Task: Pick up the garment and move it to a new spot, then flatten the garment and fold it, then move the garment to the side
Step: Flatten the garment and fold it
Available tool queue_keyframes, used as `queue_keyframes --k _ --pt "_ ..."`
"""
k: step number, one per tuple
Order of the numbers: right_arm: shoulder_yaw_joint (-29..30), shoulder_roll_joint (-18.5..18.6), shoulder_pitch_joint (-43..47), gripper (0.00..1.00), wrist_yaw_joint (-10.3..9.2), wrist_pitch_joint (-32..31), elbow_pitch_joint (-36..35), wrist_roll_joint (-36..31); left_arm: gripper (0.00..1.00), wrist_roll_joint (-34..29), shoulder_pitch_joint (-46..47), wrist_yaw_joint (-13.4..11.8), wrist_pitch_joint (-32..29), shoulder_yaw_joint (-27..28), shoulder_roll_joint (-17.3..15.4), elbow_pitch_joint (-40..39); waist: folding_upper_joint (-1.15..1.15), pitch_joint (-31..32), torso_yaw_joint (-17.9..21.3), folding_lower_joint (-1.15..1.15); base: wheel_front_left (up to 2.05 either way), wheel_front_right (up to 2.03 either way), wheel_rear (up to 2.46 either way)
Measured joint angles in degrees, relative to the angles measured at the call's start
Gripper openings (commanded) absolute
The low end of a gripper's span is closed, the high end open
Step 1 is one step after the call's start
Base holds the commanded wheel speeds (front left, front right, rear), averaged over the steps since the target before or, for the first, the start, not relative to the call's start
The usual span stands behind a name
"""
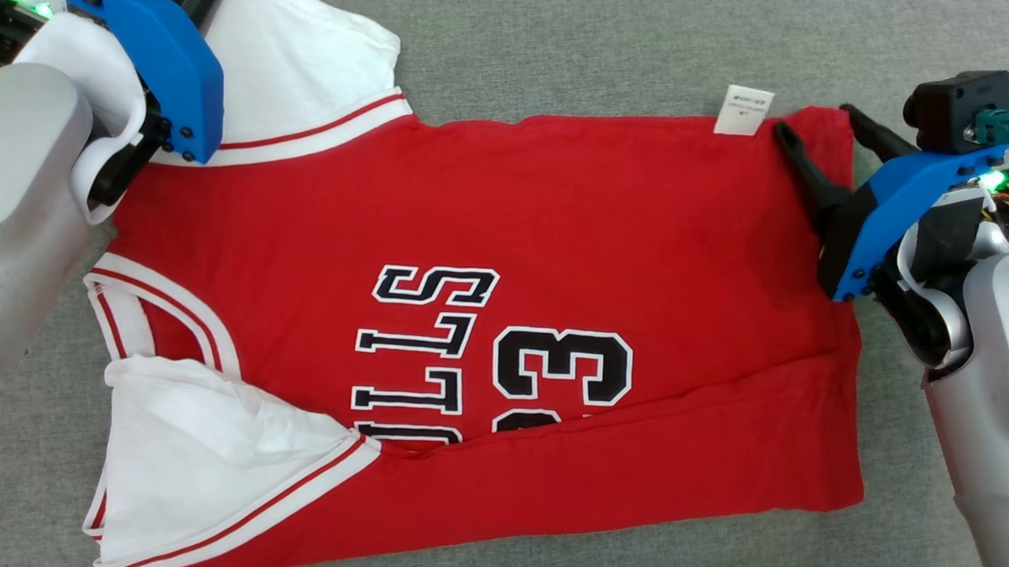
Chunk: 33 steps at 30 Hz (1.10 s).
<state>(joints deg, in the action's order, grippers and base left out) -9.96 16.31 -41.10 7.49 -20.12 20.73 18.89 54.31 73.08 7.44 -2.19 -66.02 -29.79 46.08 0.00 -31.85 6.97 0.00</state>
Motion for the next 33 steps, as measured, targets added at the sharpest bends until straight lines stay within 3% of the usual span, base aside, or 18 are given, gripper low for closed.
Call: queue_keyframes --k 5,6,7,12,27,33 --pt "-0.10 0.81 -0.27 1.00 -0.01 -3.02 0.97 -2.30 0.00 0.71 0.93 0.00 1.60 -1.70 0.58 -0.07 0.00 -0.15 -0.89 0.00 0.00 0.00 0.00" --pt "-0.09 0.77 -0.29 0.55 -0.01 -2.88 0.60 -2.09 0.00 0.92 1.18 0.00 2.00 -1.86 0.69 -0.10 0.00 -0.18 -1.01 0.00 0.00 0.00 0.00" --pt "-0.02 0.71 -0.31 0.00 0.00 -2.47 0.37 -2.19 0.00 1.18 1.33 0.00 2.33 -2.13 0.76 -0.07 0.00 -0.21 -1.11 0.00 0.00 0.00 0.00" --pt "1.52 0.78 -0.32 0.00 0.00 -1.22 0.16 -3.30 0.00 1.85 1.80 0.00 4.49 -3.16 1.19 0.03 0.00 -0.12 -1.85 0.00 0.00 0.00 0.00" --pt "6.05 -0.36 3.78 0.00 0.00 12.58 2.57 -6.72 0.00 3.14 -2.09 -0.09 15.30 -3.57 0.14 -4.78 0.00 5.96 -5.78 0.00 0.00 0.00 0.00" --pt "6.76 -0.44 7.30 0.00 0.00 16.55 3.47 -7.06 0.00 2.08 -7.33 -2.32 16.69 -3.23 -1.85 -11.80 0.00 8.22 -7.05 0.00 0.00 0.00 0.00"
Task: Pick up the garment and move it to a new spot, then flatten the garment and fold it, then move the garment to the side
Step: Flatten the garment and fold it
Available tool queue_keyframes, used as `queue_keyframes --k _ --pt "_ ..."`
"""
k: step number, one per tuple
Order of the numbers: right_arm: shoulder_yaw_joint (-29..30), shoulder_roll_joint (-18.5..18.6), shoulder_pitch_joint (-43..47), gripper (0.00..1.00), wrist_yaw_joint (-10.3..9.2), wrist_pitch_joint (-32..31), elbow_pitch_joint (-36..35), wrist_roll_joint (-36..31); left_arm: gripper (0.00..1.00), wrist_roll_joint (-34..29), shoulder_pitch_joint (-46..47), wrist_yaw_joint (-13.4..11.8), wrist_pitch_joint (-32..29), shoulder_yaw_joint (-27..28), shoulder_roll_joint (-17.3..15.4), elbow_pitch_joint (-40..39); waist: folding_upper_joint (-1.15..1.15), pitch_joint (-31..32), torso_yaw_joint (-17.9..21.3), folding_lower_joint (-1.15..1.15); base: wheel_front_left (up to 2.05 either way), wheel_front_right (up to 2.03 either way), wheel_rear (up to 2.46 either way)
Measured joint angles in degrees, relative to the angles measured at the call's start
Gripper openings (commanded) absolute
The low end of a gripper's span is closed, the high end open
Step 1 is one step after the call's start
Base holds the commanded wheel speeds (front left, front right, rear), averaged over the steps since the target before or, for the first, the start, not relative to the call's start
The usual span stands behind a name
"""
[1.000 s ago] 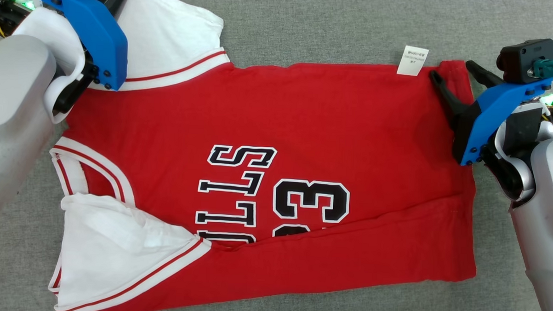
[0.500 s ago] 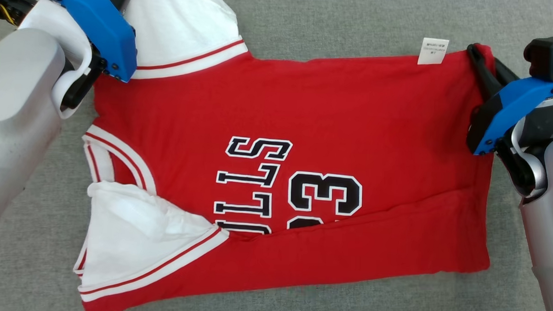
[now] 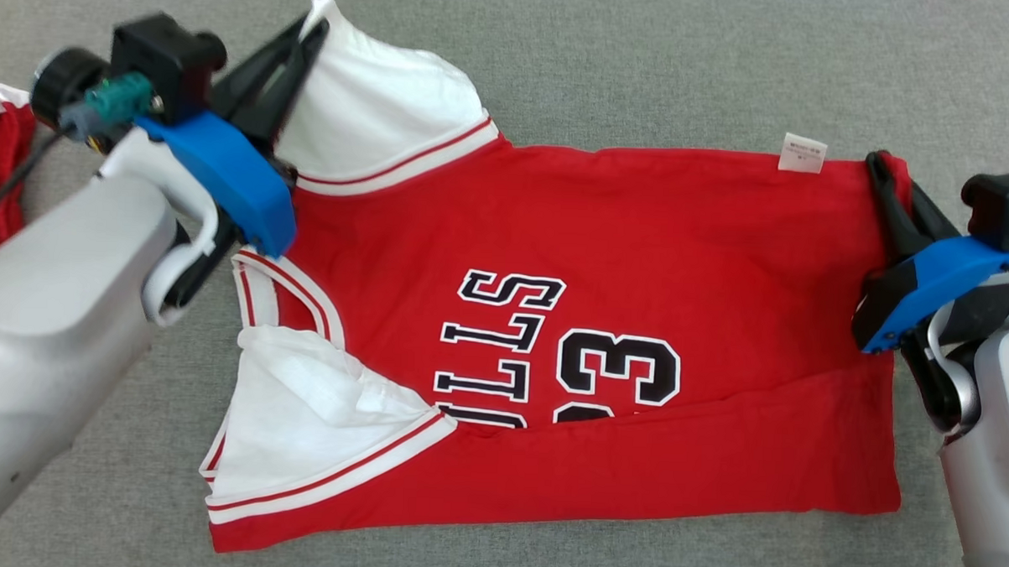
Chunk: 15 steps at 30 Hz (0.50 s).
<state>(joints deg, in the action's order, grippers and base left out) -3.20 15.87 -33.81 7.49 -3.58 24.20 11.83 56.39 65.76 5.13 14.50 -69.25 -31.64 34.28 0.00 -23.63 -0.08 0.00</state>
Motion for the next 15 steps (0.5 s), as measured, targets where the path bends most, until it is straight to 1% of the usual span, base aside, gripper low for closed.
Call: queue_keyframes --k 10,15 --pt "0.02 -0.24 4.76 0.00 0.00 4.77 1.02 -0.15 0.00 -0.40 -11.18 -6.33 0.42 1.91 -4.67 -13.89 0.00 2.46 -0.79 0.00 0.00 0.00 0.00" --pt "0.15 -0.04 6.53 0.00 0.00 6.24 2.30 0.31 0.00 -0.49 -15.99 -9.12 0.48 3.31 -6.45 -18.50 0.00 3.66 -1.26 0.00 0.00 0.00 0.00"
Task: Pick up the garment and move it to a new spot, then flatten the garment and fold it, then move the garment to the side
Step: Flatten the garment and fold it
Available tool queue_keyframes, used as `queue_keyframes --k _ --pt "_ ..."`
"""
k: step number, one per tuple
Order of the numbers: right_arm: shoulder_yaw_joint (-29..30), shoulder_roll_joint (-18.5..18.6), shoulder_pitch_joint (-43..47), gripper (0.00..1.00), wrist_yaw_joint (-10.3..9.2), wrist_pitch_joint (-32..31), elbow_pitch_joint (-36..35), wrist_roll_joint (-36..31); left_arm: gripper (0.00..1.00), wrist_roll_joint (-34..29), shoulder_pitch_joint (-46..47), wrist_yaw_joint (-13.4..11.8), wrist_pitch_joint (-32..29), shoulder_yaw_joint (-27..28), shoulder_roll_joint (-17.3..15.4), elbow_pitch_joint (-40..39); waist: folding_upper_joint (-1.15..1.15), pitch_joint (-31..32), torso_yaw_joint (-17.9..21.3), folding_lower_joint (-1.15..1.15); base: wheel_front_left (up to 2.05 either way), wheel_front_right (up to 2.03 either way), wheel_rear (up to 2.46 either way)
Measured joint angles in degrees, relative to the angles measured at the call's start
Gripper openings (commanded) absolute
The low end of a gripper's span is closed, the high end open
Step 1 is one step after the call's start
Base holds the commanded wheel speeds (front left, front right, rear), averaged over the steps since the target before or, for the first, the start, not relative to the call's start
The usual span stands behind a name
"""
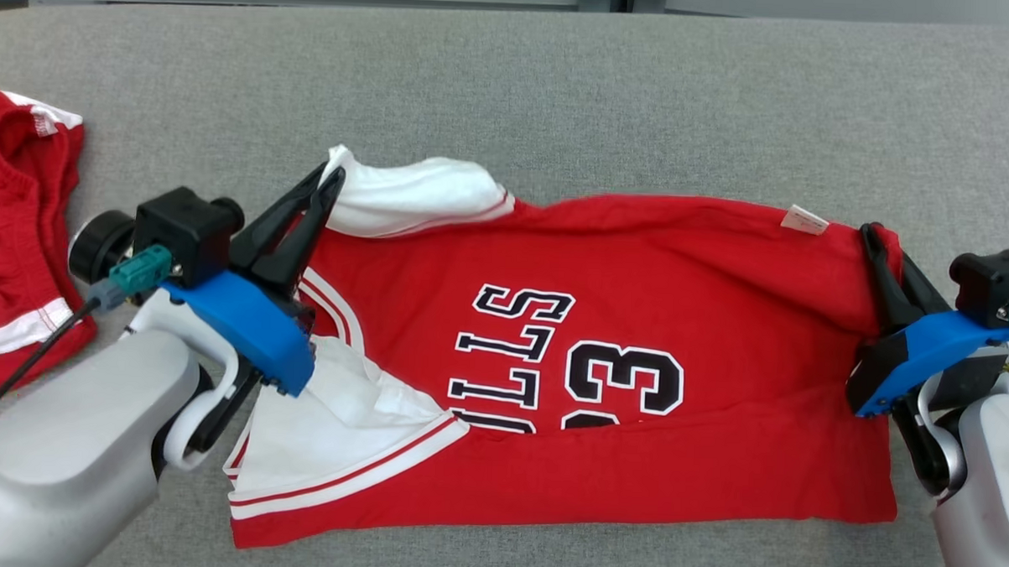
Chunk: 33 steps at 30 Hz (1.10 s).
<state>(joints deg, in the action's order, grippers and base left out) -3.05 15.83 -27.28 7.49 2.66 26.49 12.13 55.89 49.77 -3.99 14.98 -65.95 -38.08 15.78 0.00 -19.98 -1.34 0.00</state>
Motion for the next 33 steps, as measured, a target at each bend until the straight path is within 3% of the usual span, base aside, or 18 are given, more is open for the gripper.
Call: queue_keyframes --k 12,29,30,31,33 --pt "-0.16 0.01 3.03 0.00 0.00 3.90 1.22 1.18 0.00 -0.89 -10.26 -4.14 0.01 4.27 -1.88 -7.66 0.00 2.42 -0.56 0.00 0.00 0.00 0.00" --pt "1.26 -0.08 8.53 0.00 0.00 7.26 -0.36 3.81 0.00 -1.42 -19.29 -5.43 0.01 6.20 -1.55 -9.99 0.00 5.45 -2.13 0.00 0.00 0.00 0.00" --pt "1.47 -0.15 8.99 0.13 0.00 7.25 -0.80 4.00 0.00 -1.41 -19.54 -5.68 0.01 6.20 -1.54 -9.78 0.00 5.61 -2.17 0.00 0.00 0.00 0.00" --pt "1.64 -0.22 9.34 1.00 0.00 7.24 -1.26 4.10 1.00 -1.45 -19.79 -6.09 0.01 6.38 -1.52 -9.71 0.00 5.76 -2.21 0.00 0.00 0.00 0.00" --pt "2.03 -0.58 10.22 1.00 0.00 7.51 -2.42 4.55 1.00 -1.58 -20.45 -6.65 0.01 7.84 -1.09 -9.95 0.00 6.08 -2.32 0.00 0.00 0.00 0.00"
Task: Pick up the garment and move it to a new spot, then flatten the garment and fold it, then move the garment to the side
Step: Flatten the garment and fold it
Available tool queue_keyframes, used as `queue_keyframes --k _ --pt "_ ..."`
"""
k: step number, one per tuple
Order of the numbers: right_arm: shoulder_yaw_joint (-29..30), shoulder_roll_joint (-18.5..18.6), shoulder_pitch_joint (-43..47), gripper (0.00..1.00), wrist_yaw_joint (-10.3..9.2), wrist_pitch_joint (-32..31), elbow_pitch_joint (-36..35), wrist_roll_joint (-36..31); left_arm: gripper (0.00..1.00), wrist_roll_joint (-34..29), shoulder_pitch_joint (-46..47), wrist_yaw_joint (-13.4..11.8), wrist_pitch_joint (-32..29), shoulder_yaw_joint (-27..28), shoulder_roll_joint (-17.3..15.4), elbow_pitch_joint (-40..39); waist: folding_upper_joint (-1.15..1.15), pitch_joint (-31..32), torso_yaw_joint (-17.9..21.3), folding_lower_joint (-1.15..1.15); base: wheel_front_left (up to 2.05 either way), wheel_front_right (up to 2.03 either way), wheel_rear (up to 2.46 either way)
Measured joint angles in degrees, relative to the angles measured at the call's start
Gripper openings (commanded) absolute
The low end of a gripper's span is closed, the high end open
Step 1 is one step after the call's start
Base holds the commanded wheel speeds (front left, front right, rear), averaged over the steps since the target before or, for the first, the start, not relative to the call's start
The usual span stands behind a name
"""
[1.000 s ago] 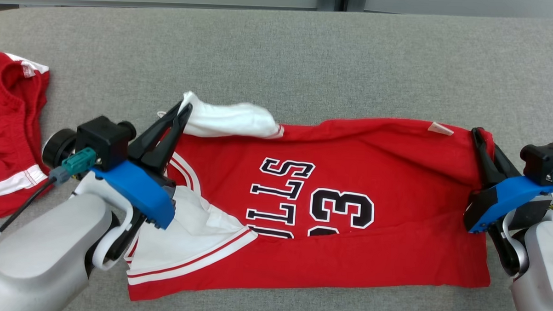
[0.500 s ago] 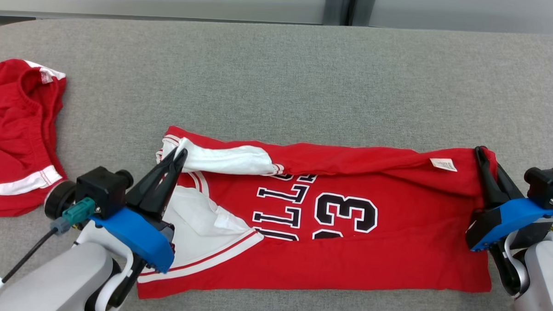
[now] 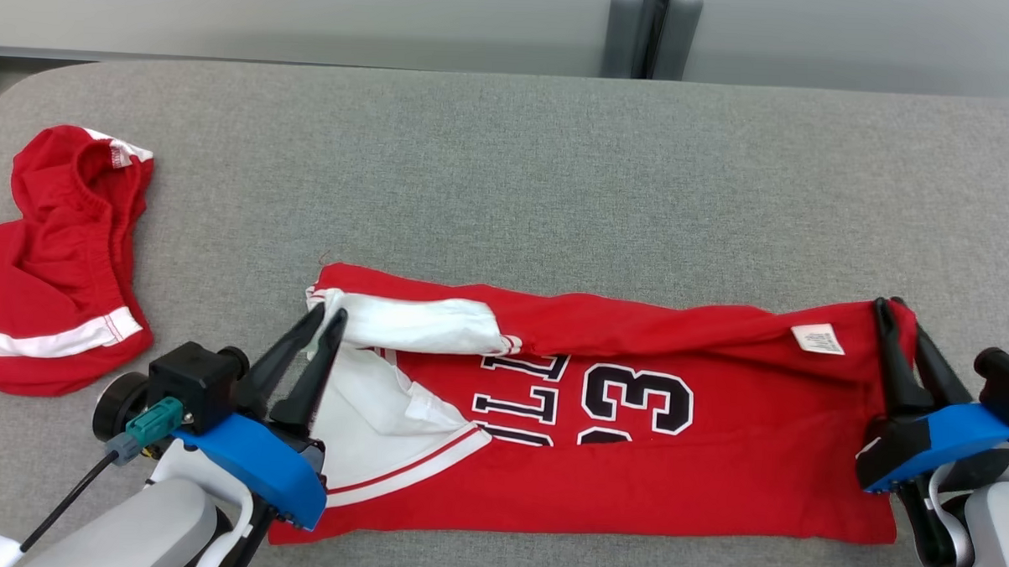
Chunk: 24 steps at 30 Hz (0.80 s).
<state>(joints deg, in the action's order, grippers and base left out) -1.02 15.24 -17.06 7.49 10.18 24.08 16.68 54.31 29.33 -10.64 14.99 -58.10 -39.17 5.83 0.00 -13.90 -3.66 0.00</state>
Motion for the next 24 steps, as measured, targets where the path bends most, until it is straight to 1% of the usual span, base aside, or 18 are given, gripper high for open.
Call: queue_keyframes --k 5,8,12,15,19,24 --pt "1.59 -0.23 2.03 1.00 0.00 0.58 -3.34 0.37 1.00 -1.66 -2.43 -0.49 0.00 2.82 1.00 -0.73 0.00 0.95 -0.14 0.00 0.00 0.00 0.00" --pt "2.65 -0.38 2.72 1.00 0.00 0.82 -5.28 0.47 1.00 -3.19 -3.96 -1.07 0.00 6.10 1.88 -1.31 0.00 1.37 -0.12 0.00 0.00 0.00 0.00" --pt "3.93 -0.36 3.55 1.00 0.00 0.07 -6.49 0.53 1.00 -7.35 -6.35 -2.45 0.00 12.69 3.78 -2.19 0.00 1.69 -0.31 0.00 0.00 0.00 0.00" --pt "5.37 -0.66 3.83 1.00 0.00 -0.94 -6.59 0.10 1.00 -11.77 -8.71 -3.32 0.00 18.37 5.47 -2.89 0.00 1.77 -0.54 0.00 0.00 0.00 0.00" --pt "7.05 -2.00 4.28 1.00 0.00 -2.53 -5.78 -0.37 1.00 -17.12 -12.11 -3.44 0.00 25.48 8.28 -4.05 0.00 1.55 -0.86 0.00 0.00 0.00 0.00" --pt "8.50 -3.26 4.17 1.00 0.00 -4.11 -3.38 -0.67 1.00 -23.18 -15.76 -2.34 0.00 33.46 12.11 -4.87 0.00 1.00 -1.23 0.00 0.00 0.00 0.00"
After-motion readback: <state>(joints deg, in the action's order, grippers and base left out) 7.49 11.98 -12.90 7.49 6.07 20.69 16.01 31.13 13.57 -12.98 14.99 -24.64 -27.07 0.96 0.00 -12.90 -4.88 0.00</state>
